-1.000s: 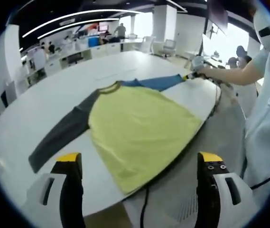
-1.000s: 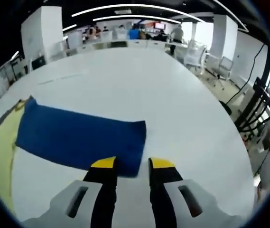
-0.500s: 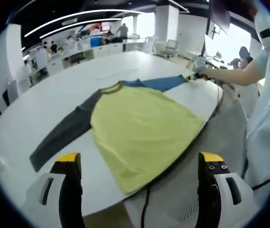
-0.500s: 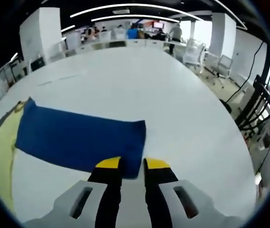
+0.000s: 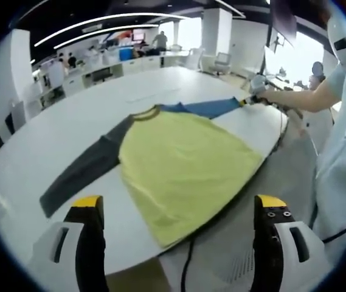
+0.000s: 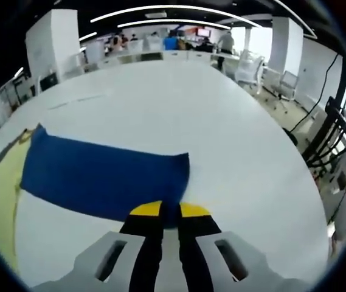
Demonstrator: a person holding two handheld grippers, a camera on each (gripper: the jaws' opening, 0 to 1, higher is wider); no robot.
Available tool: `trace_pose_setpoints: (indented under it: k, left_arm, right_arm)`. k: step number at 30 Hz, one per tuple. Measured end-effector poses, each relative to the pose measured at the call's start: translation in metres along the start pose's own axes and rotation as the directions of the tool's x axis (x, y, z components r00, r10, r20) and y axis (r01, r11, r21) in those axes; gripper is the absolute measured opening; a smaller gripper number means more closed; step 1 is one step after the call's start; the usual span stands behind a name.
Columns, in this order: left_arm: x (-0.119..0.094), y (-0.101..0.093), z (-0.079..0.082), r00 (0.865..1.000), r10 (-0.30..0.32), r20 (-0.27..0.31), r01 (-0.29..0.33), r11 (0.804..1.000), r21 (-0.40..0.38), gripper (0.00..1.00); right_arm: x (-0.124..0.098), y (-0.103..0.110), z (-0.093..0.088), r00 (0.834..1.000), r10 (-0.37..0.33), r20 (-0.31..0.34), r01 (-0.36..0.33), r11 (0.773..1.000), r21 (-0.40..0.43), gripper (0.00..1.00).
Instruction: Fold the garment on the visible template until the final outline fits inside the template.
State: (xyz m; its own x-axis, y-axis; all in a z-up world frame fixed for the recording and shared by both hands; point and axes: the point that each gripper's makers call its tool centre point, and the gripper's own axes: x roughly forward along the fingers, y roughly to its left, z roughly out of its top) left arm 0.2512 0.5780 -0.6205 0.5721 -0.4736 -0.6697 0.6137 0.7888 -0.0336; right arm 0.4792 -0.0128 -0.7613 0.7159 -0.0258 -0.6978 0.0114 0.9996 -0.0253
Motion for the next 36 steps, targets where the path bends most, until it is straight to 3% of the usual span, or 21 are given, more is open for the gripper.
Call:
trace_pose_setpoints:
  k: [4, 15, 21, 36]
  left_arm:
    - [-0.001, -0.001, 0.001, 1.0, -0.002, 0.0, 0.002, 1.0, 0.003, 1.0]
    - [-0.004, -0.001, 0.003, 1.0, 0.003, 0.006, -0.003, 1.0, 0.003, 1.0]
    - [-0.007, 0.002, 0.001, 1.0, 0.009, 0.012, -0.009, 1.0, -0.002, 1.0]
    - [-0.01, 0.011, 0.002, 1.0, -0.009, 0.03, 0.008, 1.0, 0.016, 1.0]
  right_arm:
    - [0.002, 0.001, 0.001, 1.0, -0.006, -0.002, 0.006, 0.999, -0.043, 0.06]
    - [-0.001, 0.004, 0.001, 1.0, -0.023, -0.007, 0.023, 0.998, -0.052, 0.03]
    - [0.004, -0.006, 0.0, 0.999, -0.033, -0.019, 0.032, 0.998, -0.052, 0.03]
    - [-0.026, 0.0, 0.008, 0.997, -0.07, 0.018, 0.07, 0.997, -0.04, 0.03]
